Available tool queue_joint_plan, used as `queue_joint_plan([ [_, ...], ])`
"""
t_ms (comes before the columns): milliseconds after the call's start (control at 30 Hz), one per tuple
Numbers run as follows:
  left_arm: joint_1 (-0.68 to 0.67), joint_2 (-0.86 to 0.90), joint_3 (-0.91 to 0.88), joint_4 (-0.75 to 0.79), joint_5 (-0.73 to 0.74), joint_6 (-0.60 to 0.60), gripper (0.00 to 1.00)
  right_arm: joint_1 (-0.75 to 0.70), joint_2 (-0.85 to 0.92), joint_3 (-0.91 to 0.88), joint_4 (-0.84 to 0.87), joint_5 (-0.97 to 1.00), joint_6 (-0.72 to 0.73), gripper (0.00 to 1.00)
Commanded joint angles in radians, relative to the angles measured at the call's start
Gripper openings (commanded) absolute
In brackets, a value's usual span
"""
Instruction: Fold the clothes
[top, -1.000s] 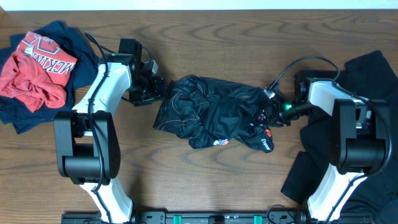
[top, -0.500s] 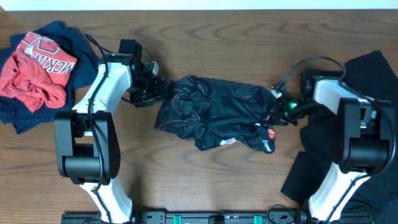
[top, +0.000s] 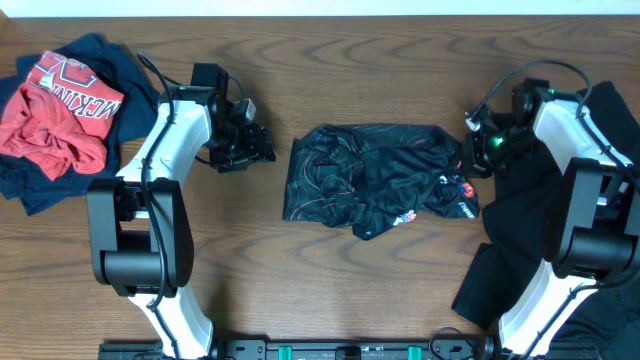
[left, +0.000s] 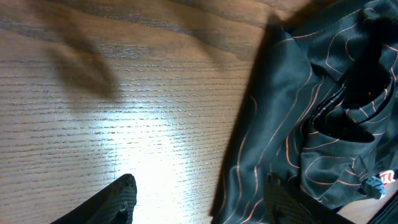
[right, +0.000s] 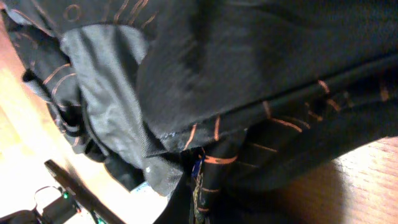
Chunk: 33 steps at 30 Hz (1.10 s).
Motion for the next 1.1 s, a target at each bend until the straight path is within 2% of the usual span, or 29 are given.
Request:
queue_joint_plan([
  [0,0.002,-0.001,-0.003,-0.006,0.006,0.012,0.67,0.042,-0.021,0.086,-0.056,0.041,0.004,0.01],
  [200,0.002,-0.001,-0.003,-0.005,0.006,0.009,0.67,0.162,-0.021,0.251,-0.195,0.100,0.020,0.01],
  [367,0.003,-0.001,-0.003,-0.005,0.006,0.008,0.67,0.296,-0.021,0.334,-0.246,0.100,0.097,0.01],
  [767,0.102,-0.002,-0.003,0.028,0.000,-0.079,0.67,0.587,-0.021,0.340,-0.222,0.158,0.238,0.01],
  [1067,0.171,-0.003,-0.003,0.013,0.037,-0.078,0.67,0.697,-0.020,0.340,-0.130,0.175,0.373,0.01],
])
